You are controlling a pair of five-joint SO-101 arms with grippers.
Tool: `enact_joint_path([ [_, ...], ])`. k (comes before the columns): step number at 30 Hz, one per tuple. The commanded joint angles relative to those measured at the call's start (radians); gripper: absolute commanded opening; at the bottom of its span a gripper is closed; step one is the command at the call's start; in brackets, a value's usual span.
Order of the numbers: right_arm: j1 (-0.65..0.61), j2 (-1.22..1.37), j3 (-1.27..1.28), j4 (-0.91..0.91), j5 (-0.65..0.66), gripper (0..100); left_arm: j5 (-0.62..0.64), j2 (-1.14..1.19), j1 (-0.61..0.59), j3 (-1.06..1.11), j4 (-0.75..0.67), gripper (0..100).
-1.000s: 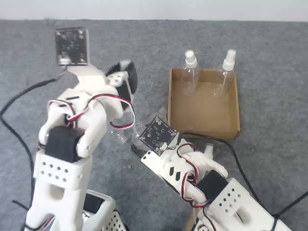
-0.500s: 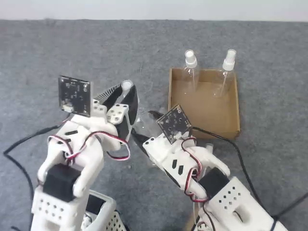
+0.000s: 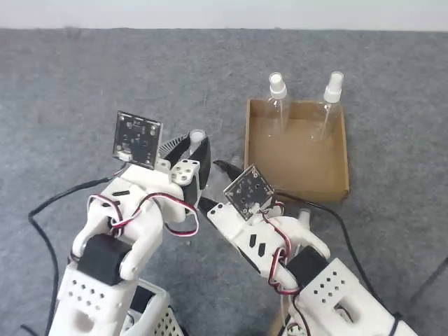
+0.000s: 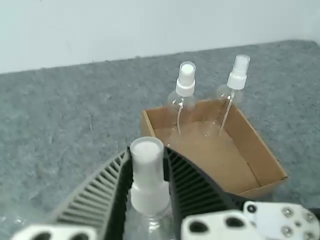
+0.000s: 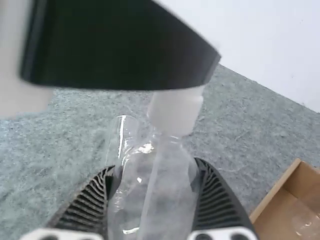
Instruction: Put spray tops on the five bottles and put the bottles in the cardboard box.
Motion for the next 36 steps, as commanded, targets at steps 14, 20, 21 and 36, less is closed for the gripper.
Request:
enact_joint_path([
  [14, 0.005, -0.042, -0.009, -0.022, 0.014, 0.6, -0.017, -0.012, -0.143, -0.228, 0.104, 23],
  [20, 0.091, -0.031, -0.058, -0.005, 0.012, 0.6, -0.072, -0.138, -0.157, -0.166, 0.149, 25],
  [21, 0.114, -0.031, -0.081, 0.013, 0.012, 0.6, -0.084, -0.183, -0.153, -0.134, 0.147, 25],
  [36, 0.156, 0.295, -0.503, 0.128, -0.032, 0.6, -0.186, -0.623, -0.020, 0.384, 0.084, 28],
])
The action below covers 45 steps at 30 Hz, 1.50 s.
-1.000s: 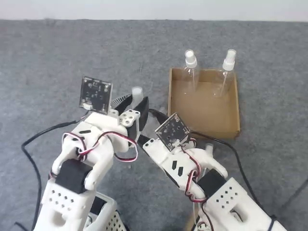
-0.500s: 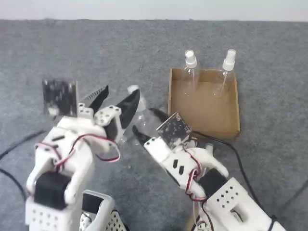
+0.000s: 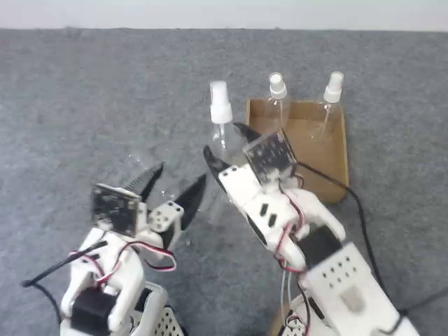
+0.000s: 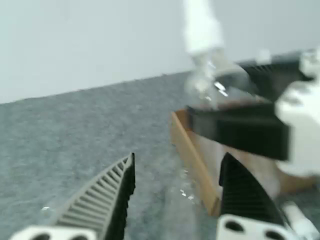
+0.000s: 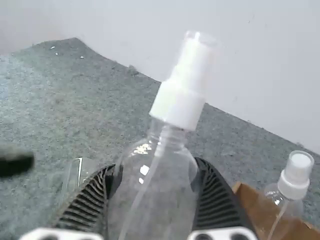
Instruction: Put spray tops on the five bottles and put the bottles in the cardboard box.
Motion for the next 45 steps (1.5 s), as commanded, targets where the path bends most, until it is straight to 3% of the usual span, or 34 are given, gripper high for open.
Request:
enact_joint_path([
  [1, 0.008, 0.140, -0.180, 0.019, -0.058, 0.6, -0.009, -0.021, 0.098, 0.048, -0.044, 30],
  [9, 0.002, 0.280, -0.430, 0.260, -0.124, 0.6, -0.008, -0.021, 0.098, 0.137, -0.140, 32],
  [18, 0.002, 0.119, -0.477, 0.509, -0.118, 0.6, -0.009, -0.021, 0.098, 0.148, -0.150, 32],
  [30, 0.018, 0.056, -0.425, 0.516, -0.083, 0.6, -0.009, -0.021, 0.100, 0.150, -0.150, 32],
  [37, 0.232, 0.056, -0.416, 0.521, 0.046, 0.6, -0.009, -0.021, 0.098, 0.151, -0.146, 31],
  [41, 0.315, 0.054, -0.316, 0.424, 0.046, 0.6, -0.054, -0.021, 0.089, 0.151, -0.152, 23],
  [45, 0.318, 0.058, -0.123, 0.174, 0.048, 0.6, -0.061, -0.023, -0.058, 0.154, -0.201, 6],
])
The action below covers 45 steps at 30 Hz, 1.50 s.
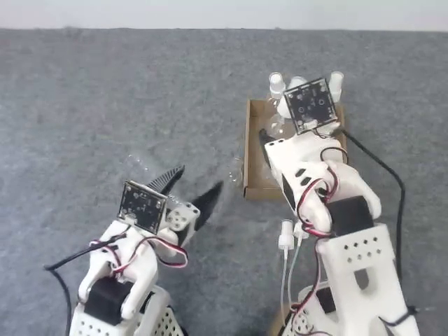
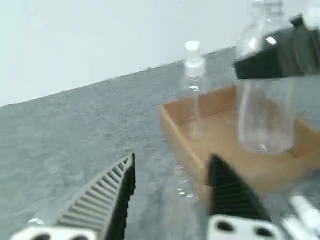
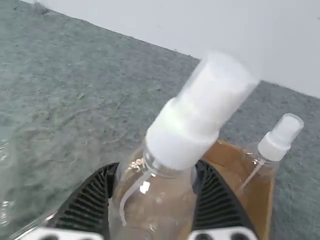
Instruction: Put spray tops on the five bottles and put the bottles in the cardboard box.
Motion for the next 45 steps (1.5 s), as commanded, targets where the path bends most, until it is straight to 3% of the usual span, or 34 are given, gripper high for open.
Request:
enact_joint_path([
  [1, 0.012, -0.036, 0.129, -0.242, 0.014, 0.6, 0.008, -0.005, -0.164, 0.001, -0.095, 2],
  [4, 0.016, -0.036, 0.238, -0.404, 0.014, 0.6, 0.060, -0.005, -0.236, 0.010, -0.126, 1],
  [19, 0.064, 0.398, 0.250, -0.894, 0.014, 0.6, 0.066, -0.006, -0.235, 0.010, -0.118, 1],
  [22, 0.067, 0.443, 0.250, -0.964, 0.012, 0.6, 0.066, -0.009, -0.181, 0.038, -0.118, 1],
  [25, 0.068, 0.478, 0.250, -0.992, 0.011, 0.6, 0.063, -0.006, -0.140, 0.047, -0.118, 1],
  [45, 0.065, 0.680, 0.219, -1.046, 0.014, 0.9, 0.060, -0.009, -0.141, 0.047, -0.117, 1],
])
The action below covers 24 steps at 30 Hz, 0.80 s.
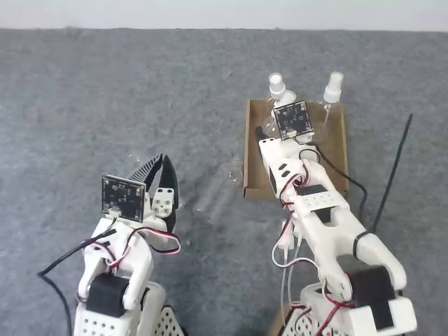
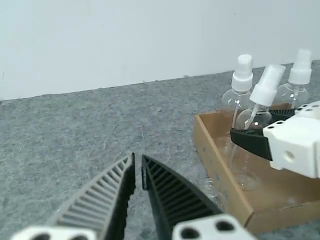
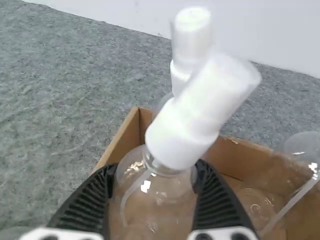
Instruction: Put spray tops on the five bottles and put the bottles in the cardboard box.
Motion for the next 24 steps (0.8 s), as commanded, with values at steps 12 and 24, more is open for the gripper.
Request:
enact_joint_path([
  [12, 0.004, 0.022, -0.057, -0.016, 0.014, 3.2, 0.005, -0.012, 0.003, -0.008, -0.018, 1],
  [24, 0.004, 0.022, -0.055, -0.015, 0.014, 20.2, 0.005, -0.012, 0.003, -0.007, -0.018, 1],
])
